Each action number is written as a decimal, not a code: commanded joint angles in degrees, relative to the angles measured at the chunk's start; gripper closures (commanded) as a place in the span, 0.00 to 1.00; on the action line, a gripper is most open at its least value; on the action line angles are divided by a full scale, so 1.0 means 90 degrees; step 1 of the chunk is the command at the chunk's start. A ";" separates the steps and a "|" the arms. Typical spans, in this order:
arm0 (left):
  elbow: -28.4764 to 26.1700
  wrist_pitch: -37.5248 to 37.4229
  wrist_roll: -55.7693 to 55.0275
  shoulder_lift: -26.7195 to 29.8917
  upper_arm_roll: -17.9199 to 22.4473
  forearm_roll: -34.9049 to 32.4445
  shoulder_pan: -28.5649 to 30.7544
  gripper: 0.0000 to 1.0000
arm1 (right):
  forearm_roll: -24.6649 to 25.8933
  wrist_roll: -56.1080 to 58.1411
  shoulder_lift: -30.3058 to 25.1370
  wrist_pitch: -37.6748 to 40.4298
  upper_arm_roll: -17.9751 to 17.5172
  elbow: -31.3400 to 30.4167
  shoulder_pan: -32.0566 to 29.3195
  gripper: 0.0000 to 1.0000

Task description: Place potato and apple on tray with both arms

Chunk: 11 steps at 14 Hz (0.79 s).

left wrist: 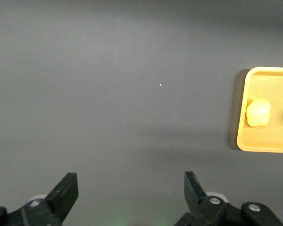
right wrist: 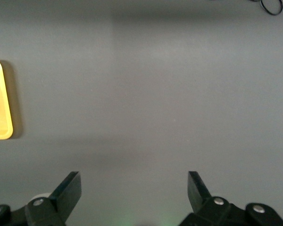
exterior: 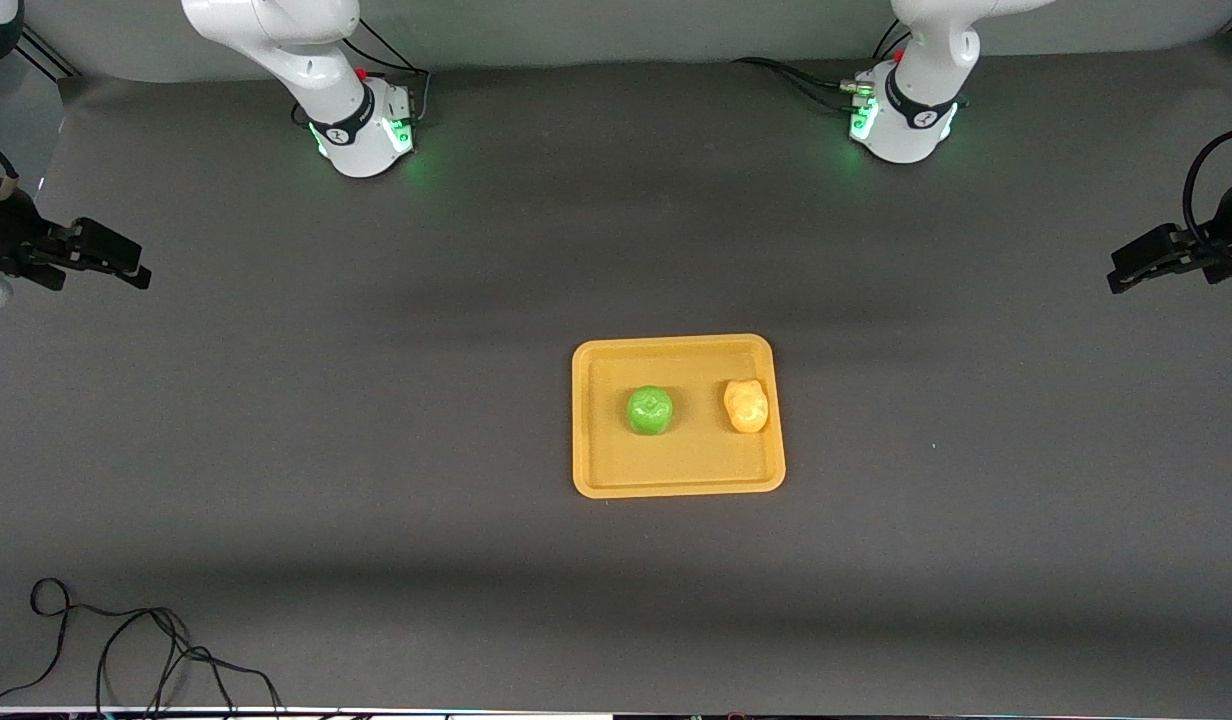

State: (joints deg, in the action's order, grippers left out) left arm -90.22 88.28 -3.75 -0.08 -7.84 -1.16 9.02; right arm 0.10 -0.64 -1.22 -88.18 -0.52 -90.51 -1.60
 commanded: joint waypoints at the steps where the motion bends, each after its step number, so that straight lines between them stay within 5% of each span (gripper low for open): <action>1: 0.0005 -0.0092 -0.0003 0.0028 0.0012 0.0031 -0.0064 0.00 | -0.0168 -0.0064 0.0058 -0.0095 -0.0050 0.0145 -0.0027 0.00; 11: 0.0015 0.0015 -0.0023 -0.0099 0.0012 0.0031 -0.0152 0.00 | -0.0353 -0.0544 0.0028 -0.0076 -0.0040 0.0106 0.0100 0.00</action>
State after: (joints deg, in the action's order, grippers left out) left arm -90.26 88.36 -3.75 -0.84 -8.07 -1.14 8.54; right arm -2.17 -4.85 -1.06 -88.97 -1.09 -90.47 -0.68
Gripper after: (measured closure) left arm 0.000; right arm 0.000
